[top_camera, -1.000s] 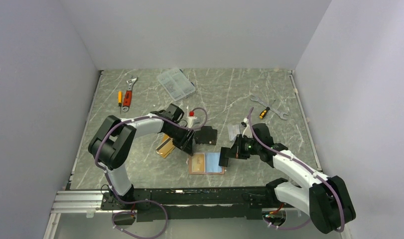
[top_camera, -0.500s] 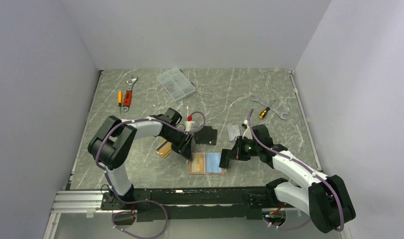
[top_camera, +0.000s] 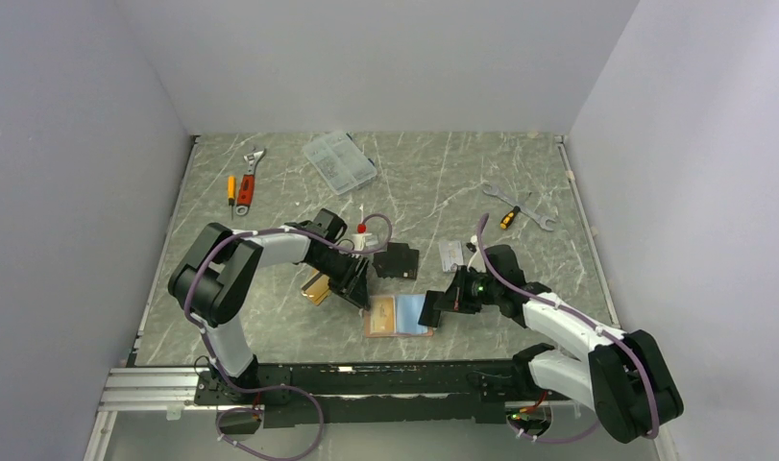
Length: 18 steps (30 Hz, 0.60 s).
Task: Put the credit cards into the card holder
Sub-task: Turn over the card slot in the card holder.
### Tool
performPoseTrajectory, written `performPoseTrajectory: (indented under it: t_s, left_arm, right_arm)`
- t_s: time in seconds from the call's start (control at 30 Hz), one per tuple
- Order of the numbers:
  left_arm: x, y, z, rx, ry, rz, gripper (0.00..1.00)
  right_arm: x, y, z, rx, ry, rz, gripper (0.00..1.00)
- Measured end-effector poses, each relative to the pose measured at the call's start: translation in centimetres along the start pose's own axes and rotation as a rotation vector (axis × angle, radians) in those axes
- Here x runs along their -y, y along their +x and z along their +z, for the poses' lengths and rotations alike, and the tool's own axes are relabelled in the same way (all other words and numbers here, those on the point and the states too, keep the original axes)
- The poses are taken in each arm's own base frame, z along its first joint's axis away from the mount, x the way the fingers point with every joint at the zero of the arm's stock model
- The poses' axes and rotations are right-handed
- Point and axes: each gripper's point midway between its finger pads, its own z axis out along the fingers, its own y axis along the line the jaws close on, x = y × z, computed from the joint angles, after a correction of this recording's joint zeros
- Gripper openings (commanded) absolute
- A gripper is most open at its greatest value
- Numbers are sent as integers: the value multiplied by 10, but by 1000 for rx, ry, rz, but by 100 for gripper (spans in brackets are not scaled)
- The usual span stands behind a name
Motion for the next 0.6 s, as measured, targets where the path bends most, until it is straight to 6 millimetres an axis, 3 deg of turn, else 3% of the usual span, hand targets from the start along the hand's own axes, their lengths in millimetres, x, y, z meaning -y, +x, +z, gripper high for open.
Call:
performPoseTrajectory:
  t_s: [0.6]
  left_arm:
    - [2,-4,-1,14,17,4,47]
  right_arm:
    - [-11,13,17,-48,-67,26,0]
